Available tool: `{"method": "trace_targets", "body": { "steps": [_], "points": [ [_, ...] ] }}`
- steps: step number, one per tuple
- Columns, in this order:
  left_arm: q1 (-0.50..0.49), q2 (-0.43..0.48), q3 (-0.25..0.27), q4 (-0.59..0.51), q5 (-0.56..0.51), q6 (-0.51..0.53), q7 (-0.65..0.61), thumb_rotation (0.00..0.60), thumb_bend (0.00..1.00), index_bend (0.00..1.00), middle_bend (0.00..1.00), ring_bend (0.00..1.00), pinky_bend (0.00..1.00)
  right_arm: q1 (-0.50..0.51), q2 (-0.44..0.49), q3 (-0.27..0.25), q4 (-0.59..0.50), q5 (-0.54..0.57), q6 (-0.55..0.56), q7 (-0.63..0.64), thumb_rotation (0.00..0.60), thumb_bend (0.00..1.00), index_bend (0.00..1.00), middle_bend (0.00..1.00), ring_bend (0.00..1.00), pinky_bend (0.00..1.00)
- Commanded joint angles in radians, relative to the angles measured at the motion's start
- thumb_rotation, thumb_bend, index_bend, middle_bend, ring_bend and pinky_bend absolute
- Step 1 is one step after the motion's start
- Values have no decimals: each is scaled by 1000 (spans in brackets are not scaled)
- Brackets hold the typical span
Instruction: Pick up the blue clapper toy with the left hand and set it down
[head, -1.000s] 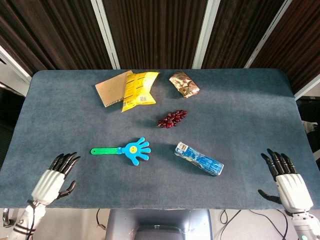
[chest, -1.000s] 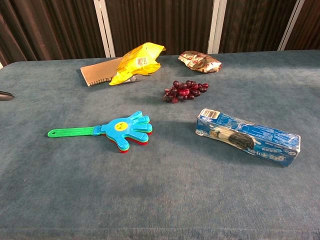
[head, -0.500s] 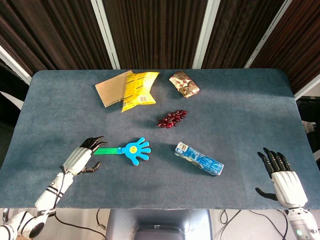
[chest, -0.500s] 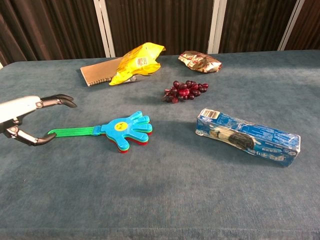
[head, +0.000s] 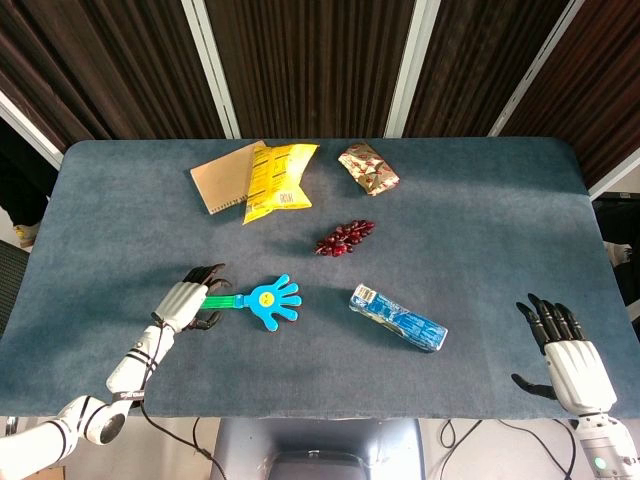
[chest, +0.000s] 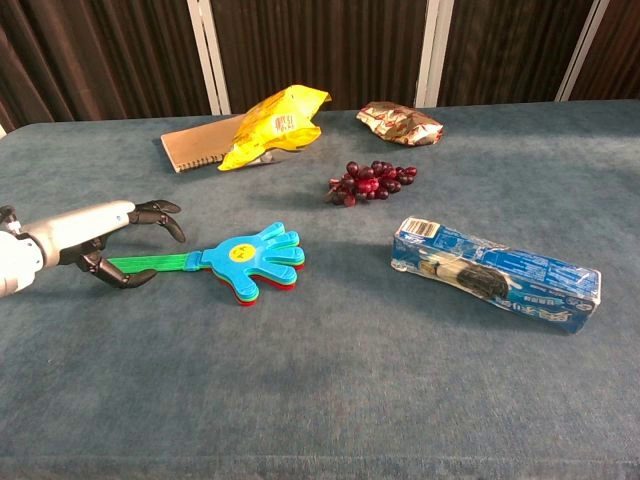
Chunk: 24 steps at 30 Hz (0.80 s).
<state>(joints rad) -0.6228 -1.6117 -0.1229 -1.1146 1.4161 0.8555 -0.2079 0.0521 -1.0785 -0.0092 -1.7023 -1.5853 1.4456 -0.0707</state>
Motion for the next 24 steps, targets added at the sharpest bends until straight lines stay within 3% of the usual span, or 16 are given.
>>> {"method": "trace_targets", "body": {
  "steps": [1, 24],
  "points": [
    [-9, -16, 1, 20, -14, -14, -2, 600, 394, 309, 0, 0, 0, 0, 1, 1, 0, 1, 1, 2, 600, 43, 0, 0, 0, 0],
    [-47, -92, 10, 72, -23, 8, 0, 600, 385, 381, 2, 0, 0, -5, 23, -2, -6, -5, 19, 31, 600, 43, 0, 0, 0, 0]
  ]
}}
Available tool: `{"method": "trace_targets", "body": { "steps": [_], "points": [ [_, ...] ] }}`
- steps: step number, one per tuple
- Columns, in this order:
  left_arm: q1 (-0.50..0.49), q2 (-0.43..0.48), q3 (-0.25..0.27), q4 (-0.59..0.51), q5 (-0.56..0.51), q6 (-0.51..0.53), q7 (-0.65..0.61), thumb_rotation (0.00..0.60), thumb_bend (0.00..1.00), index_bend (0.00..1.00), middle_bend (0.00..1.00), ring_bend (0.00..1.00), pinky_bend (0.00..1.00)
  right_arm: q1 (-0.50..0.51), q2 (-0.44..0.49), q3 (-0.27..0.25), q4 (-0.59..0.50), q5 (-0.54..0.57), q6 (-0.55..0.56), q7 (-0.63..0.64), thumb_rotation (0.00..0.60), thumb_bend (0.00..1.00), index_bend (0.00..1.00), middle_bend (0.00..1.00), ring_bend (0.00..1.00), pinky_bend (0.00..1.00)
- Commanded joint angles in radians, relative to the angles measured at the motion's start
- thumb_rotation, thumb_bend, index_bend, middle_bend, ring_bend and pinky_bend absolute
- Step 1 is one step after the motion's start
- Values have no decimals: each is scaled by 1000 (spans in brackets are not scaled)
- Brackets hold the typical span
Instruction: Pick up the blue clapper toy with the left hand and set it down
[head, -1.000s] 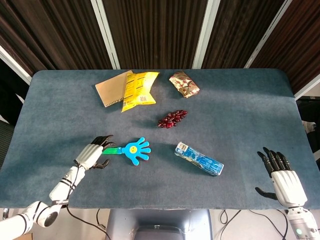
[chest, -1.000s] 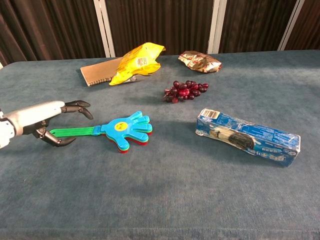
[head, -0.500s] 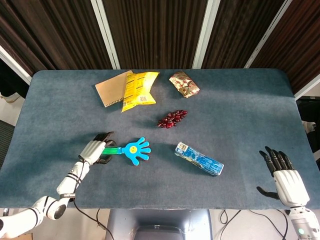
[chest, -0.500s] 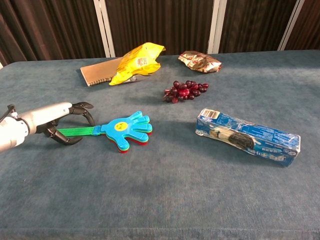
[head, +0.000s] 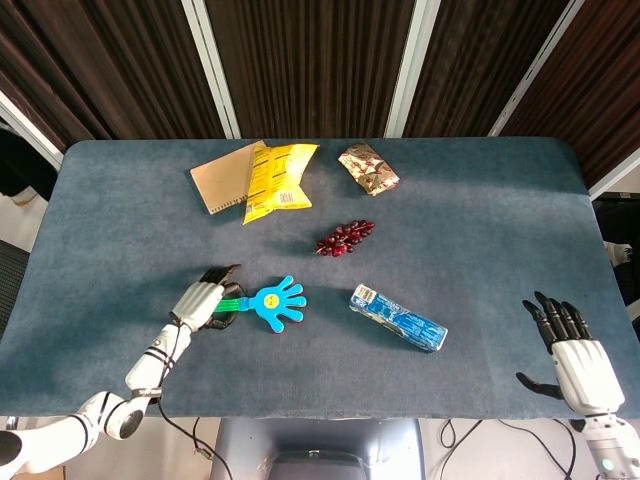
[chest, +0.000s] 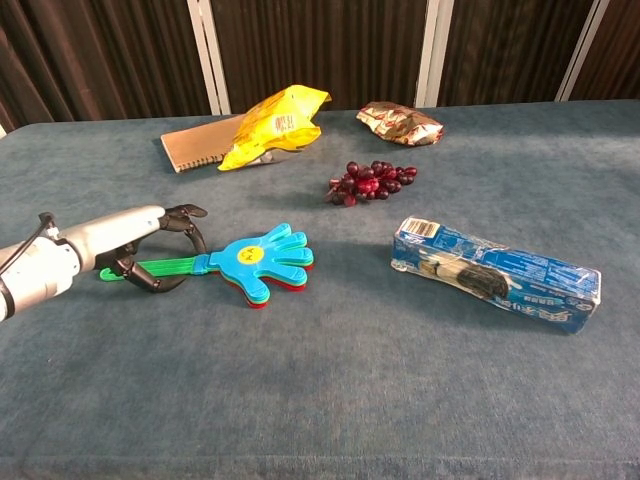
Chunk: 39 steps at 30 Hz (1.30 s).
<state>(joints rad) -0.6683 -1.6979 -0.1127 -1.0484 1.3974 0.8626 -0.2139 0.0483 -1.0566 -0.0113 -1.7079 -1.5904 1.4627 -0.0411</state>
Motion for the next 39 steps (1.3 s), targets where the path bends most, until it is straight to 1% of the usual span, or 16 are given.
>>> {"method": "trace_targets", "body": {
  "steps": [1, 5, 15, 24, 28, 33, 36, 39],
  "points": [
    [-1, -10, 0, 8, -5, 3, 9, 600, 385, 381, 3, 0, 0, -1, 2, 1, -1, 0, 4, 3, 600, 43, 0, 0, 0, 0],
    [-2, -13, 2, 7, -6, 10, 5, 600, 383, 376, 5, 0, 0, -2, 5, 0, -2, 0, 5, 5, 600, 43, 0, 0, 0, 0],
    [-5, -1, 10, -25, -4, 14, 0, 600, 384, 323, 5, 0, 0, -4, 9, -1, -4, -2, 7, 6, 600, 43, 0, 0, 0, 0],
    [-17, -22, 4, -15, -15, 6, -9, 600, 384, 329, 6, 0, 0, -5, 13, -1, -6, -2, 10, 14, 600, 43, 0, 0, 0, 0],
    [-14, -47, -10, 12, -33, 19, -8, 600, 383, 422, 33, 0, 0, -6, 17, -2, -7, -4, 13, 20, 600, 43, 0, 0, 0, 0],
    [-13, -59, -14, 31, -38, 27, -7, 600, 383, 598, 97, 0, 0, -9, 20, -2, -7, -8, 20, 24, 600, 43, 0, 0, 0, 0],
    [-11, -64, -16, 33, -34, 44, -14, 600, 378, 654, 122, 0, 0, -10, 21, -3, -8, -10, 21, 23, 600, 43, 0, 0, 0, 0],
    [-7, -64, -16, 30, -23, 57, -54, 600, 379, 690, 144, 0, 0, -11, 21, -4, -9, -12, 22, 23, 600, 43, 0, 0, 0, 0]
  ]
}}
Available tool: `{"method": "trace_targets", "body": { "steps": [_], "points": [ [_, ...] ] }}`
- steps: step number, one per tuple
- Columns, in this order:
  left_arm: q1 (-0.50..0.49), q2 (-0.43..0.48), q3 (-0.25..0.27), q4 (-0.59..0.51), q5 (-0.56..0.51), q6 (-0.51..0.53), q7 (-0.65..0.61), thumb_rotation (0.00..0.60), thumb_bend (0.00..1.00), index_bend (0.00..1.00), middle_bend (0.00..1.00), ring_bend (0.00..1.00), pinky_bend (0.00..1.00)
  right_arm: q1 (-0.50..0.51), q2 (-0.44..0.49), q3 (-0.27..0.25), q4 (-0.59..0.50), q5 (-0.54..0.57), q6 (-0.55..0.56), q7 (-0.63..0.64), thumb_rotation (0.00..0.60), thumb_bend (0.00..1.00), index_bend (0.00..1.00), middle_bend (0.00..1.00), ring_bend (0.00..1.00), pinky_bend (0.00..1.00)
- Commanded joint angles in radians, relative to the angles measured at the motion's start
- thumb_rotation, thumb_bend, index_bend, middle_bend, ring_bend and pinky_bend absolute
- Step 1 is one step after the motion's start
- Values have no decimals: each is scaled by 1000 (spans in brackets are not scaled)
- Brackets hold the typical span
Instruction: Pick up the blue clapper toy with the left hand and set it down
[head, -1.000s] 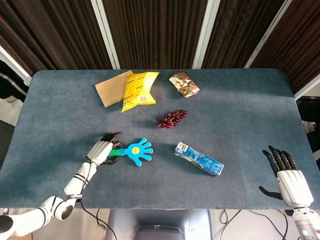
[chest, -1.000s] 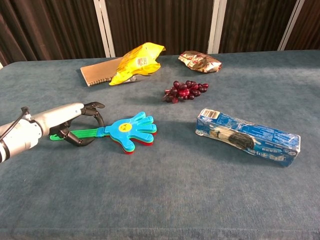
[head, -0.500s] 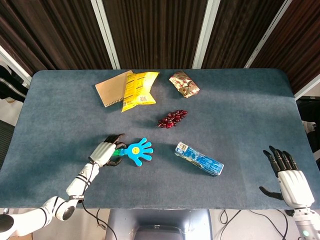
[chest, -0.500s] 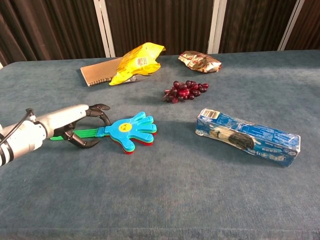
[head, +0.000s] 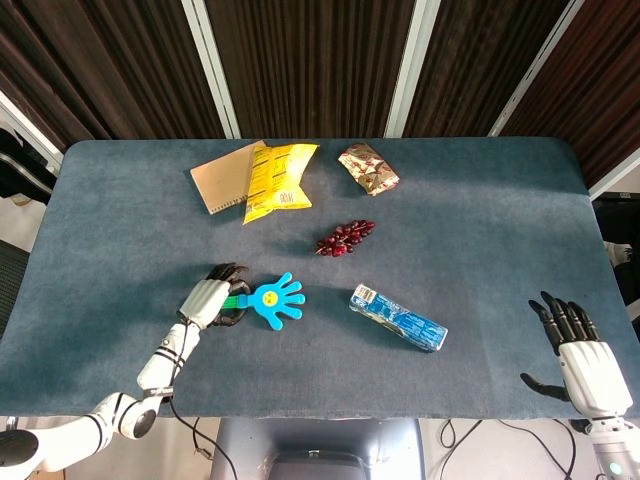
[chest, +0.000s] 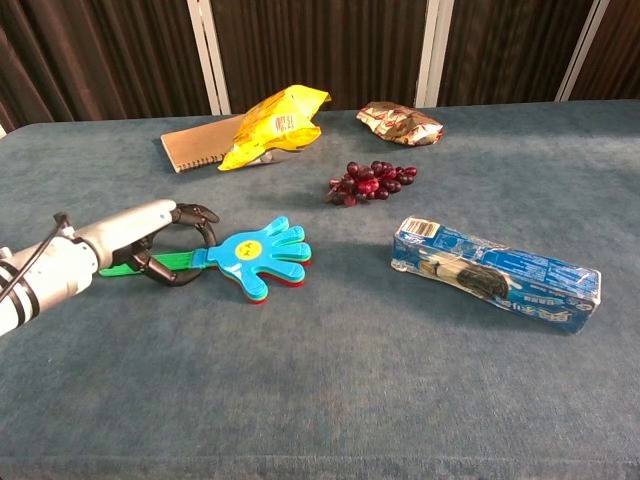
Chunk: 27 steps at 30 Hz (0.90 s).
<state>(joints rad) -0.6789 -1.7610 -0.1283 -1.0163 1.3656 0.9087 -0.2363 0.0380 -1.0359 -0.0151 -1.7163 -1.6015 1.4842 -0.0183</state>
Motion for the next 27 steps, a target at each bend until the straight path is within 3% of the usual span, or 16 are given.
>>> {"method": "trace_targets", "body": {
  "steps": [1, 5, 10, 15, 20, 24, 27],
  "points": [
    [5, 0, -2, -2, 13, 19, -55, 600, 381, 701, 153, 0, 0, -1, 1, -1, -1, -2, 2, 0, 600, 43, 0, 0, 0, 0],
    [22, -10, -16, 5, 34, 76, -186, 600, 421, 800, 270, 47, 4, -2, 2, -1, -1, -3, 3, 1, 600, 43, 0, 0, 0, 0],
    [40, -17, -18, 26, 72, 142, -373, 600, 488, 852, 523, 256, 129, -2, 2, -2, -1, -5, 3, 4, 600, 43, 0, 0, 0, 0],
    [51, -15, -5, 44, 116, 199, -549, 600, 541, 853, 738, 456, 546, -3, 2, -3, -2, -8, 4, 2, 600, 43, 0, 0, 0, 0],
    [60, -13, -9, 57, 152, 278, -703, 600, 575, 855, 789, 508, 712, -4, 3, -4, -3, -8, 5, 2, 600, 43, 0, 0, 0, 0],
    [61, -3, -8, 45, 166, 301, -772, 600, 596, 855, 791, 511, 761, -3, 2, -4, -2, -8, 3, 2, 600, 42, 0, 0, 0, 0],
    [82, 104, -53, -131, 195, 423, -1160, 600, 609, 855, 791, 509, 773, -3, 4, -5, -4, -8, 2, 4, 600, 43, 0, 0, 0, 0]
  ]
}}
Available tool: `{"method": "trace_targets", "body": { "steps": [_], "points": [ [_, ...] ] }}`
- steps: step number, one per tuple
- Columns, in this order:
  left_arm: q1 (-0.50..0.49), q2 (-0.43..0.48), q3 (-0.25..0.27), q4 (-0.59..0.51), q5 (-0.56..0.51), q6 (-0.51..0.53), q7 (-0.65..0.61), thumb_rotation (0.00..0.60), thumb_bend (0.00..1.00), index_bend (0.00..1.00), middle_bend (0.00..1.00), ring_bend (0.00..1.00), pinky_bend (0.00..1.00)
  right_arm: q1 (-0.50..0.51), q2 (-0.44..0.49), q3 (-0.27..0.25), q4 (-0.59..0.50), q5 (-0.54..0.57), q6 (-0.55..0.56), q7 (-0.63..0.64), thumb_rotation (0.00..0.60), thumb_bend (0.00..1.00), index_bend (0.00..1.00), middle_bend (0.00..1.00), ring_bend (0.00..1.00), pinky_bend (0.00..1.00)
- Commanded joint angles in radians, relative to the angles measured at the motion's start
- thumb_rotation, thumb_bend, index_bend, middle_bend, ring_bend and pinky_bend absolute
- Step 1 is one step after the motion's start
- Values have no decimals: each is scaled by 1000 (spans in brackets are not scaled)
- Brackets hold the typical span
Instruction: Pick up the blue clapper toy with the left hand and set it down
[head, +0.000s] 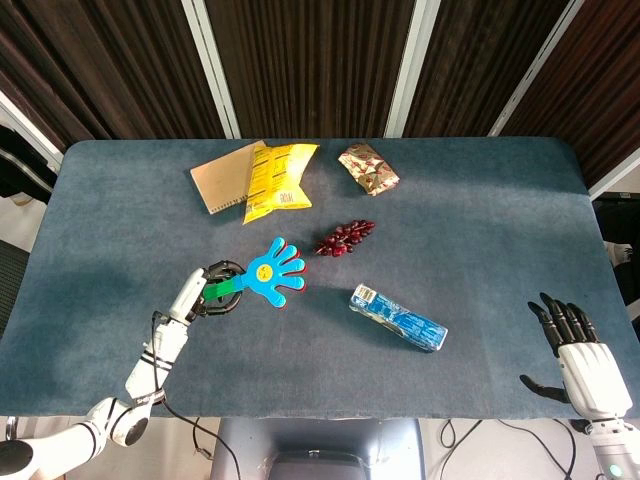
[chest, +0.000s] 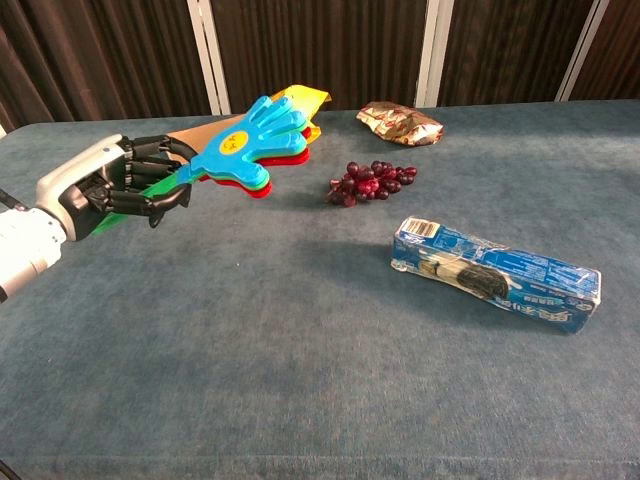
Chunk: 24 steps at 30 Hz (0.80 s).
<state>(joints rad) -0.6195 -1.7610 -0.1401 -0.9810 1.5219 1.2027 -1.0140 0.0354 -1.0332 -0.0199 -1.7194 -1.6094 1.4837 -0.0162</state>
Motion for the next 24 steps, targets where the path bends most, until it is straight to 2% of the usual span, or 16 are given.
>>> {"method": "trace_targets", "body": {
  "steps": [1, 4, 7, 9, 12, 13, 17, 20, 24],
  "points": [
    [30, 131, -56, -205, 35, 151, -475, 600, 609, 855, 791, 506, 770, -1, 2, 0, -1, 0, 4, 2, 600, 43, 0, 0, 0, 0],
    [58, 204, -92, -296, 21, 205, -714, 600, 611, 855, 790, 486, 738, -2, 3, 1, -1, 0, 5, 3, 600, 43, 0, 0, 0, 0],
    [69, 233, -82, -303, 39, 225, -734, 600, 610, 855, 789, 475, 719, -1, 0, 0, -1, 1, 2, -1, 600, 44, 0, 0, 0, 0],
    [64, 233, -50, -290, 72, 216, -685, 600, 611, 855, 788, 475, 718, 0, -1, -1, -2, 1, -2, -4, 600, 43, 0, 0, 0, 0],
    [35, 231, 40, -240, 165, 161, -557, 600, 607, 855, 788, 476, 720, 0, -4, -1, -3, 0, -2, -10, 600, 43, 0, 0, 0, 0],
    [20, 227, 80, -211, 203, 127, -482, 600, 605, 855, 789, 476, 721, 0, -4, -1, -3, 0, -2, -11, 600, 43, 0, 0, 0, 0],
    [-41, 235, 183, -158, 285, -22, -254, 600, 597, 859, 800, 485, 733, 0, -5, -1, -3, -1, -1, -11, 600, 43, 0, 0, 0, 0],
    [-72, 258, 213, -171, 283, -120, -103, 600, 596, 864, 805, 493, 737, 0, -4, -2, -1, -5, 0, -10, 600, 43, 0, 0, 0, 0],
    [-95, 302, 210, -216, 220, -235, 73, 600, 598, 866, 808, 497, 739, 2, -5, -3, 0, -6, -4, -8, 600, 43, 0, 0, 0, 0]
  ]
}}
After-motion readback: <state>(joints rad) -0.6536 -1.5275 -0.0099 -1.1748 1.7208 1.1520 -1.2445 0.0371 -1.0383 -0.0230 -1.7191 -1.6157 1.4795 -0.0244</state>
